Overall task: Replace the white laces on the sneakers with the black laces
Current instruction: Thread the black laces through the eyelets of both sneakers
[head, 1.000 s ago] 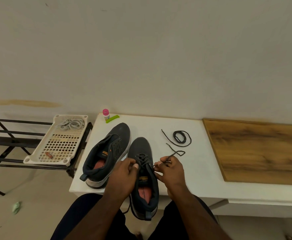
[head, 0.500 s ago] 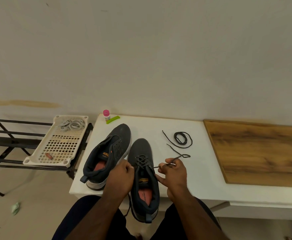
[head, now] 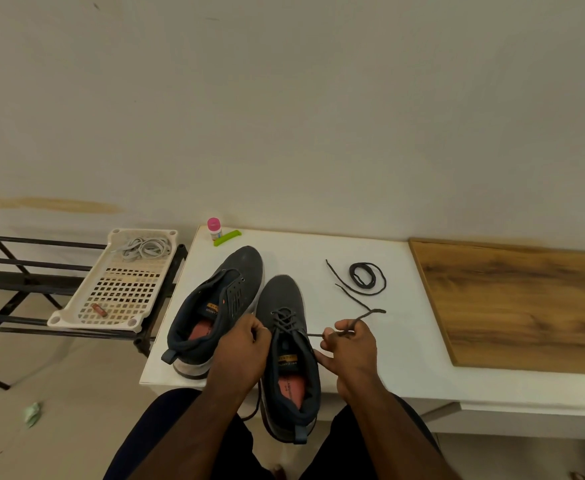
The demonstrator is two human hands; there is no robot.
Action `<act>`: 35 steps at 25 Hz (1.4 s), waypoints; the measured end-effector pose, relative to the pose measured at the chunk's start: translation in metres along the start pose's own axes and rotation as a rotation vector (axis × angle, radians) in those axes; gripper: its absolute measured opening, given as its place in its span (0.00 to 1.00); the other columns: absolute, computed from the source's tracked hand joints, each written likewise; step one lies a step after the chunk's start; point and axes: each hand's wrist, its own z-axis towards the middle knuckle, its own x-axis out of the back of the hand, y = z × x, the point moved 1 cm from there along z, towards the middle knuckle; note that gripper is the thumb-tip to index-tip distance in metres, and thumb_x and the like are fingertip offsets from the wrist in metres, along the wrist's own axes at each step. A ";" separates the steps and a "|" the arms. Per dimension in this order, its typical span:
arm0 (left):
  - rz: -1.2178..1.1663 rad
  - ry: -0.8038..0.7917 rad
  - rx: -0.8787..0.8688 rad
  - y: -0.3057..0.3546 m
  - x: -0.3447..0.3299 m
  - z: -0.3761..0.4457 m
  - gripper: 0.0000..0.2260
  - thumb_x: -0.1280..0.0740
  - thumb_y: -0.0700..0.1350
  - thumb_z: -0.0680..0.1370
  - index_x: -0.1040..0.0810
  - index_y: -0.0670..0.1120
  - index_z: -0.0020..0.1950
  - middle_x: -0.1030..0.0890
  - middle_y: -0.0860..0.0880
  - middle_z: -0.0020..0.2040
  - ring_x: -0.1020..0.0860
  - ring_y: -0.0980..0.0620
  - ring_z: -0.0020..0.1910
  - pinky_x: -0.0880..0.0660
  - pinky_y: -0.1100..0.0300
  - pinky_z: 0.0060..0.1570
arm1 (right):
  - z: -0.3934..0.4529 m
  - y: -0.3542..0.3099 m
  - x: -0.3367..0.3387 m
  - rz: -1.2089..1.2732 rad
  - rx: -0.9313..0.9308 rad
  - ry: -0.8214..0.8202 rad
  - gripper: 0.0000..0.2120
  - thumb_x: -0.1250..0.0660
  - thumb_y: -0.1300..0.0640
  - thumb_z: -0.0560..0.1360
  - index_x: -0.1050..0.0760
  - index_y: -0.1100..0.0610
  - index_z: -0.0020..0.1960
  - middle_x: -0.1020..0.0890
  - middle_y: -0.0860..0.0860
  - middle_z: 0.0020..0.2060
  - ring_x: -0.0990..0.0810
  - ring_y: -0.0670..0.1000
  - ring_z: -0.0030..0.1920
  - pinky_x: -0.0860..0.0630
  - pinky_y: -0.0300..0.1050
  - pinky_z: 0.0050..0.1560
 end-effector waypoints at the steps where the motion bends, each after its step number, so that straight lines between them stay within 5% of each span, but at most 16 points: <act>1: -0.011 0.002 0.007 0.000 0.001 0.001 0.06 0.38 0.47 0.81 0.28 0.49 0.44 0.21 0.48 0.38 0.22 0.51 0.37 0.27 0.60 0.36 | -0.001 0.001 0.001 0.034 -0.016 0.018 0.09 0.34 0.71 0.77 0.28 0.60 0.53 0.20 0.61 0.44 0.19 0.54 0.42 0.16 0.50 0.37; 7: -0.018 -0.023 -0.065 0.000 0.004 0.002 0.05 0.35 0.45 0.80 0.25 0.53 0.44 0.20 0.55 0.43 0.22 0.57 0.42 0.30 0.65 0.40 | -0.001 -0.004 0.014 0.197 -0.104 0.016 0.10 0.33 0.69 0.77 0.26 0.60 0.56 0.19 0.63 0.49 0.17 0.59 0.49 0.17 0.60 0.50; 12: -0.207 0.157 -0.039 0.009 0.011 0.004 0.04 0.32 0.45 0.79 0.23 0.53 0.51 0.20 0.55 0.51 0.23 0.58 0.49 0.26 0.59 0.52 | 0.004 -0.049 0.019 0.601 -0.024 0.024 0.09 0.36 0.53 0.81 0.23 0.58 0.55 0.22 0.56 0.34 0.22 0.53 0.36 0.19 0.53 0.49; 15: -0.544 0.001 0.105 0.035 0.014 -0.002 0.07 0.34 0.49 0.80 0.19 0.49 0.54 0.14 0.50 0.46 0.23 0.55 0.38 0.26 0.59 0.40 | -0.006 -0.068 0.008 -0.020 0.357 -0.162 0.11 0.40 0.58 0.83 0.19 0.53 0.55 0.25 0.48 0.31 0.26 0.46 0.34 0.23 0.44 0.41; 17: -0.655 -0.213 0.200 0.056 0.015 -0.006 0.13 0.38 0.55 0.82 0.20 0.49 0.57 0.14 0.51 0.46 0.25 0.53 0.38 0.30 0.59 0.36 | -0.019 -0.067 -0.003 -0.580 0.639 -0.390 0.11 0.39 0.57 0.83 0.19 0.49 0.52 0.20 0.41 0.36 0.23 0.41 0.38 0.25 0.40 0.44; 21: -0.782 -0.274 0.190 0.064 0.015 -0.006 0.11 0.38 0.51 0.82 0.20 0.48 0.58 0.15 0.48 0.45 0.26 0.55 0.36 0.32 0.61 0.33 | -0.025 -0.050 0.004 -1.173 0.731 -0.602 0.09 0.39 0.52 0.83 0.20 0.50 0.50 0.19 0.44 0.42 0.22 0.46 0.44 0.24 0.47 0.50; 25: -0.669 -0.251 0.092 0.053 0.011 -0.011 0.14 0.42 0.51 0.84 0.19 0.46 0.55 0.16 0.49 0.41 0.25 0.56 0.34 0.30 0.62 0.33 | -0.020 -0.054 0.011 -0.802 0.578 -0.401 0.14 0.34 0.45 0.79 0.21 0.49 0.62 0.20 0.40 0.49 0.22 0.38 0.49 0.28 0.33 0.51; 27: -0.413 -0.297 -0.021 0.057 0.000 -0.016 0.14 0.43 0.50 0.85 0.20 0.46 0.53 0.16 0.53 0.38 0.23 0.57 0.33 0.28 0.63 0.33 | -0.022 -0.065 -0.009 -0.543 0.420 -0.493 0.15 0.35 0.41 0.78 0.20 0.50 0.55 0.18 0.43 0.44 0.20 0.42 0.44 0.26 0.41 0.46; 30: -0.138 -0.368 -0.143 0.061 -0.019 -0.022 0.11 0.43 0.46 0.84 0.21 0.48 0.49 0.16 0.54 0.37 0.22 0.55 0.32 0.25 0.57 0.36 | -0.032 -0.083 -0.034 -0.598 0.358 -0.599 0.08 0.34 0.46 0.80 0.20 0.48 0.49 0.14 0.50 0.44 0.17 0.48 0.42 0.20 0.48 0.42; 35: -0.306 -0.418 -0.093 0.064 -0.024 -0.028 0.13 0.44 0.48 0.85 0.23 0.43 0.54 0.16 0.48 0.40 0.22 0.57 0.29 0.27 0.61 0.35 | -0.038 -0.094 -0.026 -0.492 0.257 -0.672 0.13 0.42 0.52 0.84 0.19 0.52 0.58 0.13 0.52 0.49 0.15 0.52 0.47 0.25 0.39 0.42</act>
